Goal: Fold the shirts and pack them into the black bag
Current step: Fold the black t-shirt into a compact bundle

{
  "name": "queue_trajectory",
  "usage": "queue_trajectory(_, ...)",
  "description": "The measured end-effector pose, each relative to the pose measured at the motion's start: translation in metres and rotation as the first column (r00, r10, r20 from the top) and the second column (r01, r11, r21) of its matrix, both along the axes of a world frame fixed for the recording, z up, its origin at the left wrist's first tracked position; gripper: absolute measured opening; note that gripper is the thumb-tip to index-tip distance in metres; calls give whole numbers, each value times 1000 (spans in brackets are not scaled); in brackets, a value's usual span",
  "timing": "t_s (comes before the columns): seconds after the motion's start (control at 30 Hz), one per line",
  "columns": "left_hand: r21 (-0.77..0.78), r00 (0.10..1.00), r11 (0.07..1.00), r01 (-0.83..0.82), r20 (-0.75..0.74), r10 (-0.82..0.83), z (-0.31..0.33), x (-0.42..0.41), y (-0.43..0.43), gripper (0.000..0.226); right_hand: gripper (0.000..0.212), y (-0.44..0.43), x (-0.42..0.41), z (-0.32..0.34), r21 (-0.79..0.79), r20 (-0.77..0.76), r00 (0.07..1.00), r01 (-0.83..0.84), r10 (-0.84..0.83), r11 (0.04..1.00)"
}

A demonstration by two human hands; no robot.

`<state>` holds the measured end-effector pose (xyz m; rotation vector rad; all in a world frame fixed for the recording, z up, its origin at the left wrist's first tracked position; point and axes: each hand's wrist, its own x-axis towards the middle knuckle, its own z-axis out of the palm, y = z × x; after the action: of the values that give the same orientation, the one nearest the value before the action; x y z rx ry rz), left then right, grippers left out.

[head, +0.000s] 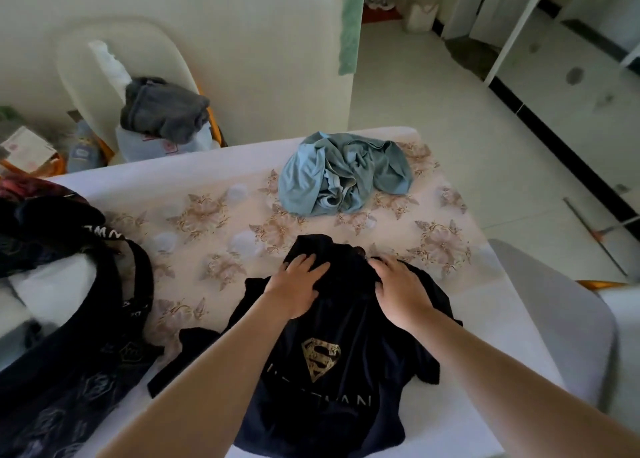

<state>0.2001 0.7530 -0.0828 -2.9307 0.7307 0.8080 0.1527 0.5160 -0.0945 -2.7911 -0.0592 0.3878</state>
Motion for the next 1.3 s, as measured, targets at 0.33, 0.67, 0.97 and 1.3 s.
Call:
queue_trajectory(0.33, 395, 926, 842, -367, 237, 293, 19, 21, 38, 34, 63, 13, 41, 2, -40, -70, 996, -64, 61, 997)
queue_trajectory(0.67, -8, 921, 932, -363, 146, 360, 4, 30, 44, 21, 20, -17, 61, 2, -341, 106, 994, 30, 7, 939)
queue_trajectory(0.97, -655, 582, 472, -591, 59, 811, 59, 78, 63, 47, 47, 26, 123, 59, 378, 101, 885, 388, -454, 841)
queue_trajectory(1.3, -573, 841, 776, -264, 258, 476, 3, -39, 99, 18, 38, 62, 0, 10, 207, 229, 934, -321, 273, 924)
